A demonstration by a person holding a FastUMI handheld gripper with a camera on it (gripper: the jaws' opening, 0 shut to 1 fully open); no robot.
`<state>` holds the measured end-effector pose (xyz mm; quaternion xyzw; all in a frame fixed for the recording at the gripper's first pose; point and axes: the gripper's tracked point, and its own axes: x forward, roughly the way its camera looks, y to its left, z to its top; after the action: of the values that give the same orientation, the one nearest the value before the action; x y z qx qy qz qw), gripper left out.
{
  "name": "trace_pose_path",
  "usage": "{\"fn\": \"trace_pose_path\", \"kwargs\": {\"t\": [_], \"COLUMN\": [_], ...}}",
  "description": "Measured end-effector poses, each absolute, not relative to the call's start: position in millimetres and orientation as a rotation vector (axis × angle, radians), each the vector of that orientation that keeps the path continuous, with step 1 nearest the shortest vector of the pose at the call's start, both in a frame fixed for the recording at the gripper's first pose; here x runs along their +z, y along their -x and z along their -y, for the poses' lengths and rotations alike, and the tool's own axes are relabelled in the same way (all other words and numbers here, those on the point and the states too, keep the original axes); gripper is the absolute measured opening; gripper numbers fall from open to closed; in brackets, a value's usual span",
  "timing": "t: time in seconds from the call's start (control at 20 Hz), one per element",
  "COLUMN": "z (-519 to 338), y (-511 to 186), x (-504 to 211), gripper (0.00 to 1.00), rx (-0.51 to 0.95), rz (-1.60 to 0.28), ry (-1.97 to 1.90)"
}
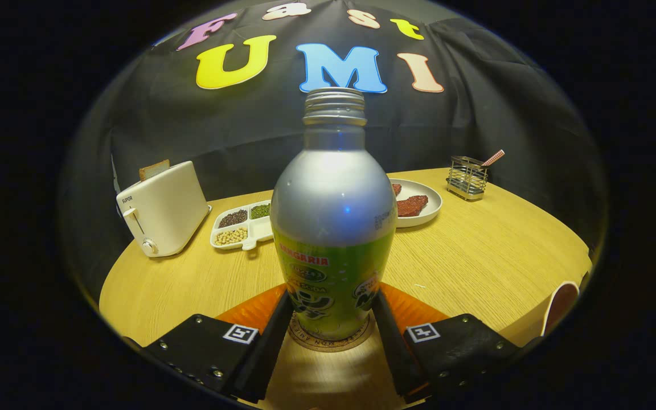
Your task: Take the bottle from table, then pour the juice into the cup, finally place the bottle on the coaster
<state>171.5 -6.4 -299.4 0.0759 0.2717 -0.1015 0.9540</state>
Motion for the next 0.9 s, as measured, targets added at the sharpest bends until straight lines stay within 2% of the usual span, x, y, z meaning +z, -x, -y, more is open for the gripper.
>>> {"fn": "trace_pose_path", "kwargs": {"t": [0.1, 0.2, 0.35, 0.5, 0.9], "z": [4, 1, -2, -5, 6], "y": [-170, -168, -161, -151, -115], "x": [-302, -300, -295, -275, -199], "gripper": [0.84, 0.92, 0.92, 0.99, 0.98], "rx": [-0.201, -0.195, -0.185, -0.173, -0.133], "rz": [-0.563, -0.562, -0.563, -0.534, -0.421], "ry": [-0.152, -0.143, -0.138, -0.148, -0.134]}}
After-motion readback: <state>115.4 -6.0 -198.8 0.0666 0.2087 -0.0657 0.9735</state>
